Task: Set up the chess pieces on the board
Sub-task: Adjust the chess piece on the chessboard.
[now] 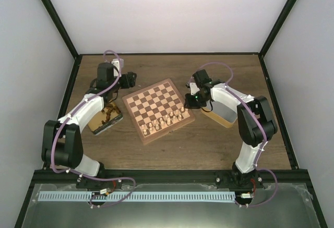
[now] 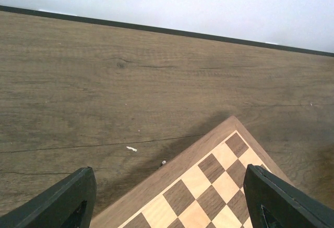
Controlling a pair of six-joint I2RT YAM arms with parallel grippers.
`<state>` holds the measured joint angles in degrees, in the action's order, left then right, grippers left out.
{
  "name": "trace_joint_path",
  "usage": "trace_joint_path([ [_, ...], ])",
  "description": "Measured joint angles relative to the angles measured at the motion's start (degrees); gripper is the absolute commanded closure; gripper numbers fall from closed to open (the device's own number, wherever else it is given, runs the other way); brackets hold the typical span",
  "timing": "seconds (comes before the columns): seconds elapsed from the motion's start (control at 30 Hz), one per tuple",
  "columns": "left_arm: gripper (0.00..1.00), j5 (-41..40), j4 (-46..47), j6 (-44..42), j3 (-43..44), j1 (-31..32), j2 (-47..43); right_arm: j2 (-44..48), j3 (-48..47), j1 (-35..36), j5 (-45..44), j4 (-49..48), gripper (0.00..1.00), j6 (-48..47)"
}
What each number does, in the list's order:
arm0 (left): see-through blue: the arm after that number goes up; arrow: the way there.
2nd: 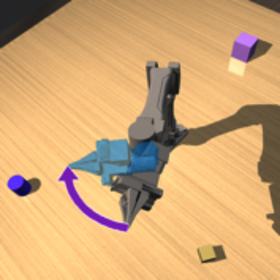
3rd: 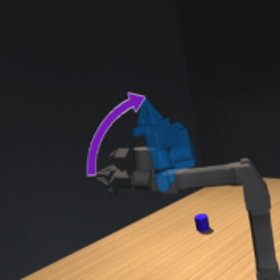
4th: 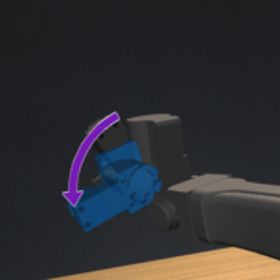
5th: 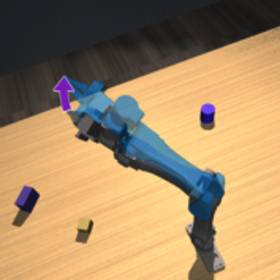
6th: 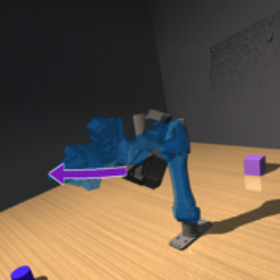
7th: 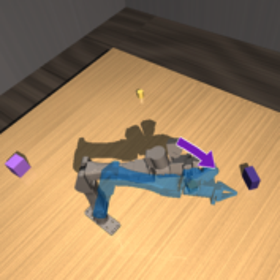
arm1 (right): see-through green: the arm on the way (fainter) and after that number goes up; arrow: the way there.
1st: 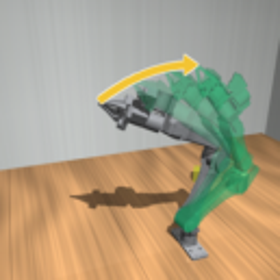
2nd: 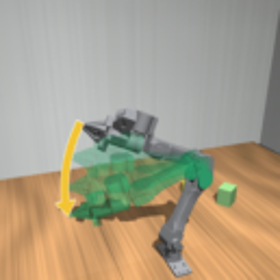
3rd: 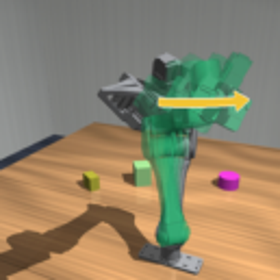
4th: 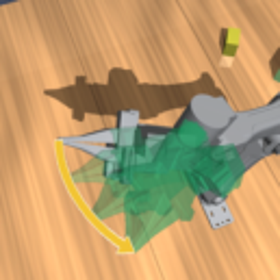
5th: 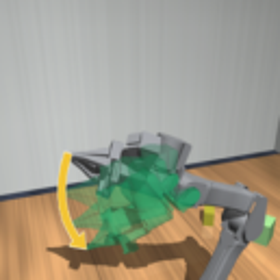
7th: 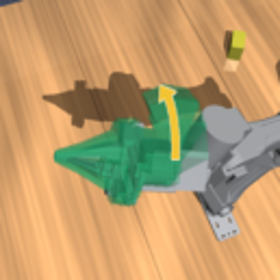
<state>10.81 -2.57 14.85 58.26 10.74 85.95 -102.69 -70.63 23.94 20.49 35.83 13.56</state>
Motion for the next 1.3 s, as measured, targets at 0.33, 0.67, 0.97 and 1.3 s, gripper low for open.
trace_joint_path([
  [0.33,0.21,0.0,0.0,0.1,0.0,0.0,0.0,-0.2,0.3,0.3,0.9,1.2,0.87,-0.9],
  [0.67,0.21,0.0,0.0,0.1,0.0,0.0,0.0,-0.2,1.5,0.3,3.4,1.4,0.87,-1.4],
  [0.97,0.21,0.0,0.0,0.1,0.0,0.0,0.0,-0.2,2.1,0.3,3.4,1.6,0.66,-1.7],
  [1.3,0.17,-1.6,-1.1,0.8,-0.1,0.0,-5.3,3.2,-1.1,0.4,-4.2,0.6,0.51,3.3],
])
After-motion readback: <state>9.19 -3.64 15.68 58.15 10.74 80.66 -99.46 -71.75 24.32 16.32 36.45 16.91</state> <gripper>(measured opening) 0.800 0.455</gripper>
